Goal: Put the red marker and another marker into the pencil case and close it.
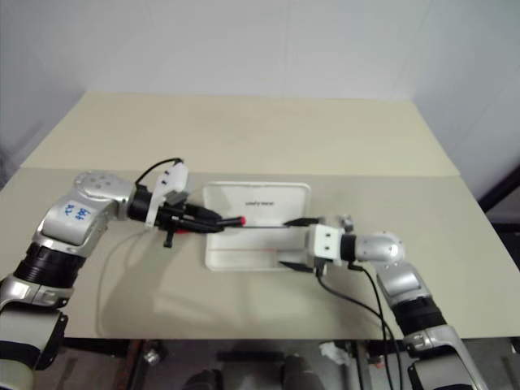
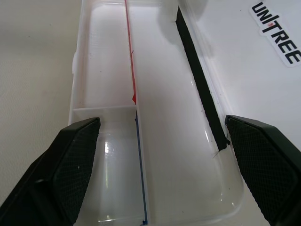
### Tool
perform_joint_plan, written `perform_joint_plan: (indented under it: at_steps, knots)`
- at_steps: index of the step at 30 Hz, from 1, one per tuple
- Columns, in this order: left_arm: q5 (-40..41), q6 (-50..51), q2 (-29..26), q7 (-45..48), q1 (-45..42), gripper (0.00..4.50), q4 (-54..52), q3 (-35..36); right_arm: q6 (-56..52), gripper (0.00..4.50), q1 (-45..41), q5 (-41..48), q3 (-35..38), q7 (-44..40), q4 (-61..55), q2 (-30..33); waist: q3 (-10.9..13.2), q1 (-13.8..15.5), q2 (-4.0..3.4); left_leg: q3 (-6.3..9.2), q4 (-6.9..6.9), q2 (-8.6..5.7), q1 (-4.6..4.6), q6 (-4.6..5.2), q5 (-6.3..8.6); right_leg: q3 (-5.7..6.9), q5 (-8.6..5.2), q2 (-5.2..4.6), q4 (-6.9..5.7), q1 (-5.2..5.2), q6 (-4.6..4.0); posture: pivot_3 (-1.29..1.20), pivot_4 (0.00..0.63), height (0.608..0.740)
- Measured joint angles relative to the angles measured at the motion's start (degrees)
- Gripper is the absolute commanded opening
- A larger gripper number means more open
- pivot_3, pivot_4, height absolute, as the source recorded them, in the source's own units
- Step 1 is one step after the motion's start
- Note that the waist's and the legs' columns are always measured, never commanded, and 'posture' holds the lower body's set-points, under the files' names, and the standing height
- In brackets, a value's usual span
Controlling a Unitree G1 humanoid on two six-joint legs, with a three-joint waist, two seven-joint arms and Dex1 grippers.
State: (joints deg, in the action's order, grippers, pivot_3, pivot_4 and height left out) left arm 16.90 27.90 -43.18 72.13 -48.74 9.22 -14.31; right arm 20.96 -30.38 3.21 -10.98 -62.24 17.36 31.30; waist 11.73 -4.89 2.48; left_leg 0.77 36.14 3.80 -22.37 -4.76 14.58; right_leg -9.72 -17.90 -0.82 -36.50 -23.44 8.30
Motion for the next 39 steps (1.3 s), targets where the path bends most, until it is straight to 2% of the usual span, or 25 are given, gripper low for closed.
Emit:
perform_joint_plan:
  at_steps: [5,14,28,39]
  knots:
    - [-4.6,-6.0,4.0,1.5,-3.1,0.63,5.5,-2.4,-0.4,4.5,-0.2,-0.2,-0.1,0.1,0.0,0.0,0.0,0.1,0.0,-0.01,0.0,0.0,0.0,0.0,0.0,0.0,0.0,0.0,0.01,0.01,0.0,0.0,0.15,0.74]
    - [-6.4,-7.8,9.2,3.8,-4.7,0.63,7.9,-3.8,-1.3,4.5,-1.8,-1.4,-0.1,1.7,0.2,-0.1,0.0,0.1,0.0,0.0,0.03,0.0,-0.01,0.02,-0.02,-0.01,0.0,0.01,-0.07,-0.02,0.01,0.0,0.15,0.74]
    - [-11.9,-13.2,16.5,2.7,-9.3,0.63,20.7,-4.4,-6.1,4.5,-1.8,1.0,0.4,3.0,-3.3,-0.2,0.0,0.0,-0.01,0.01,0.02,0.01,-0.03,0.03,-0.02,-0.02,0.0,0.02,-0.1,-0.05,0.01,0.0,0.15,0.74]
    - [-14.0,-14.2,18.8,0.5,-9.5,0.63,23.6,-4.1,-6.6,4.5,-0.4,1.0,0.4,3.9,-4.0,0.1,0.0,0.1,-0.01,0.01,0.03,0.0,-0.03,0.03,-0.02,-0.03,0.01,0.02,-0.12,-0.04,0.02,0.0,0.15,0.74]
